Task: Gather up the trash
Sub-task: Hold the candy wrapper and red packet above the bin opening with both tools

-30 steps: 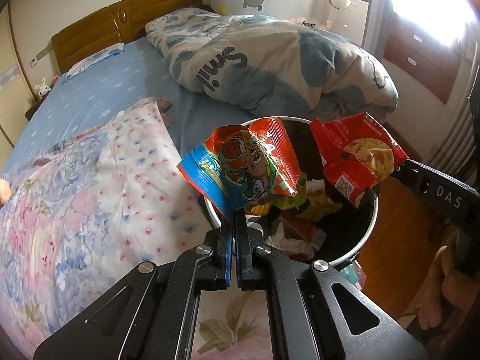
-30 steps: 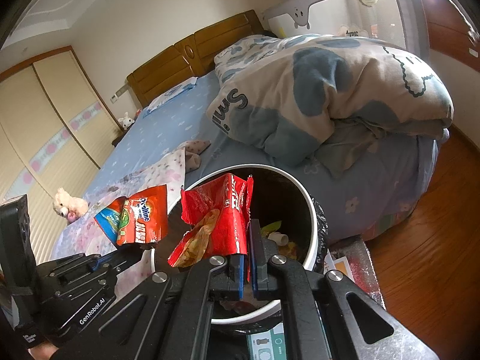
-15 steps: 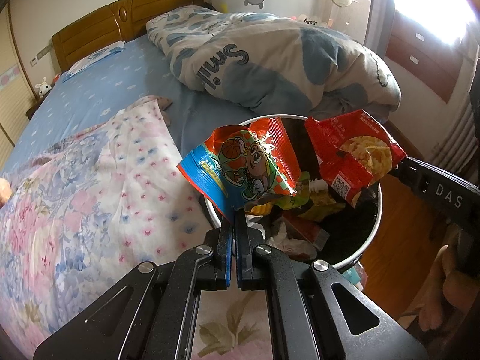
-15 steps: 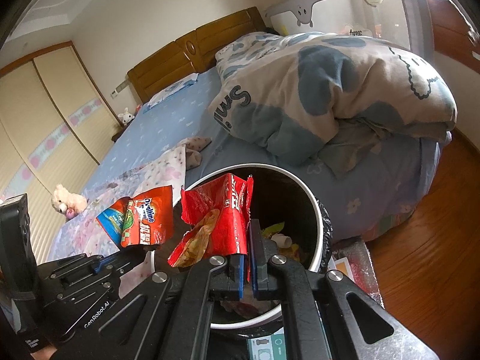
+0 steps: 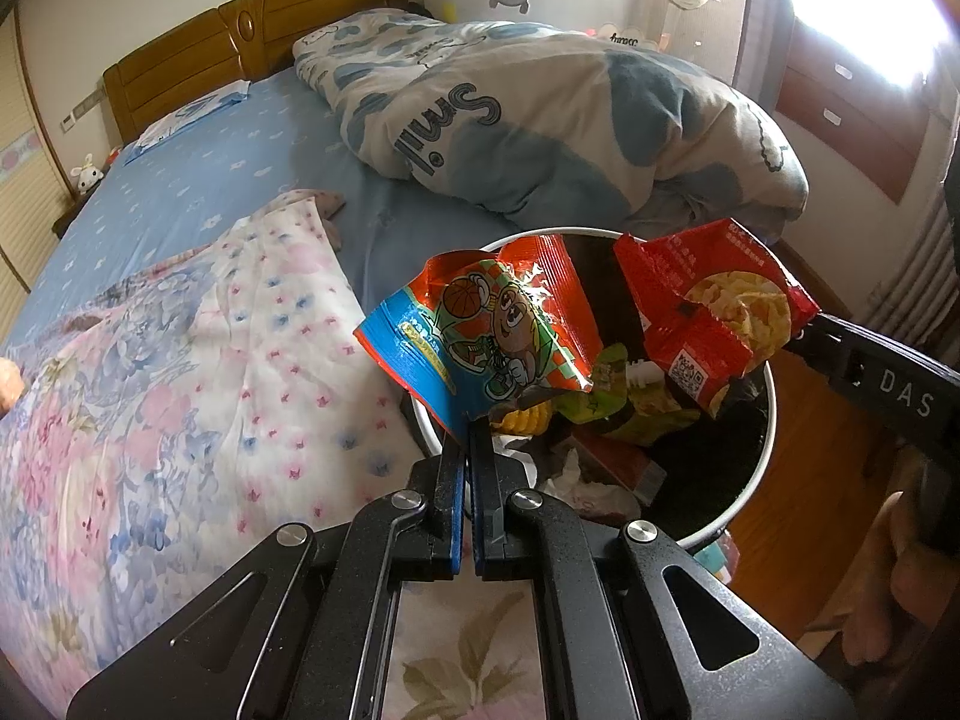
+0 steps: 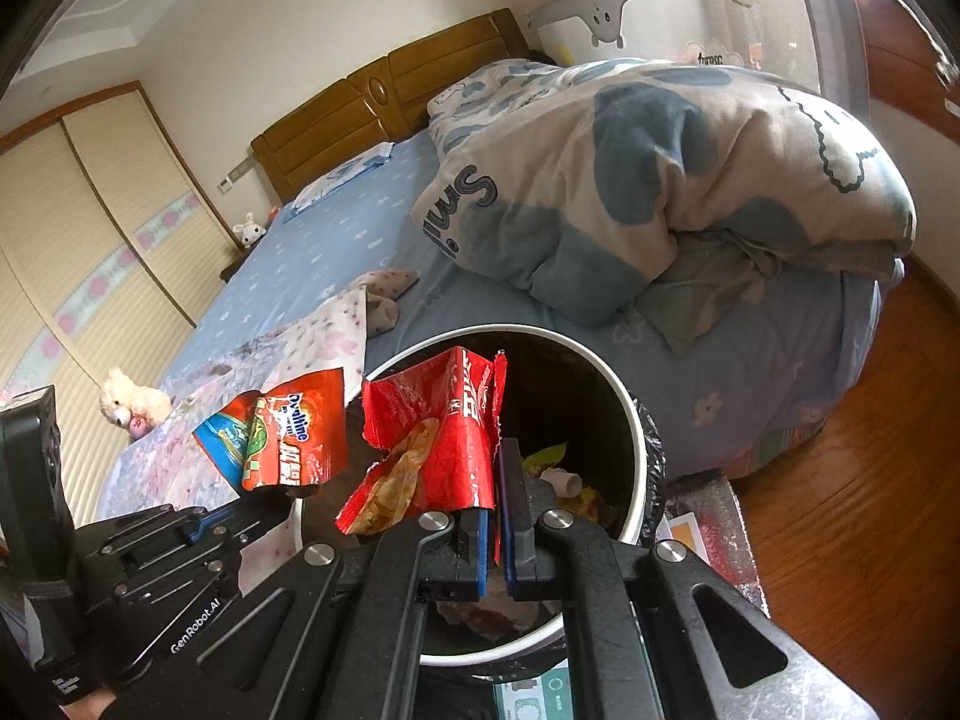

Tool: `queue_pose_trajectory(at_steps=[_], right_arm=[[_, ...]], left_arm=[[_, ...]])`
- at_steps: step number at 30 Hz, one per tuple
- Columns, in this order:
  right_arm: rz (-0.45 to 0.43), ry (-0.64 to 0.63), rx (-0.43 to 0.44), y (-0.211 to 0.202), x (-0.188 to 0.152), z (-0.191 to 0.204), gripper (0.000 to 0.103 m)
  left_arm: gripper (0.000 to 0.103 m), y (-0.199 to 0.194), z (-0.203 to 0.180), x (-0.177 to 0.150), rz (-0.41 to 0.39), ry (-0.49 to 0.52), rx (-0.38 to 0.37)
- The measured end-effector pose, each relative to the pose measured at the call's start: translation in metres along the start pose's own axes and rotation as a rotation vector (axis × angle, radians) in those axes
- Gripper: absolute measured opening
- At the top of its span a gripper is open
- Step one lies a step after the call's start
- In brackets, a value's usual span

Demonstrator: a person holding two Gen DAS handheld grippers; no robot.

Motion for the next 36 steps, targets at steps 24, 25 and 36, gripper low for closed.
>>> queue_pose_trajectory(at_steps=[24,25,36], right_arm=[[0.002,-0.006,0.001,0.004,0.0052,0.0033,0.003],[0.001,-0.005,0.002,0.0038,0.0051,0.0031,0.003],[0.0,-0.004,0.005,0.0053,0.0053,0.0041,0.005]], left_arm=[[0.001,0.0018,0.0002,0.001,0.002,0.0,0.0],[0.001,0.0016,-0.0001,0.001,0.001,0.001,0.001],[0.001,0.0024,-0.0001,0.001,0.005,-0.001,-0.001]])
Point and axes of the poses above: each gripper's, at about its wrist camera, not at the fingertips, and y roughly the way its jaws point, z to its left, x to its top, the point moved 4 cm from there along y, roughly the way its jaws point, and after that the axes turned 15 degrees about -y, right-handed, at the moved point
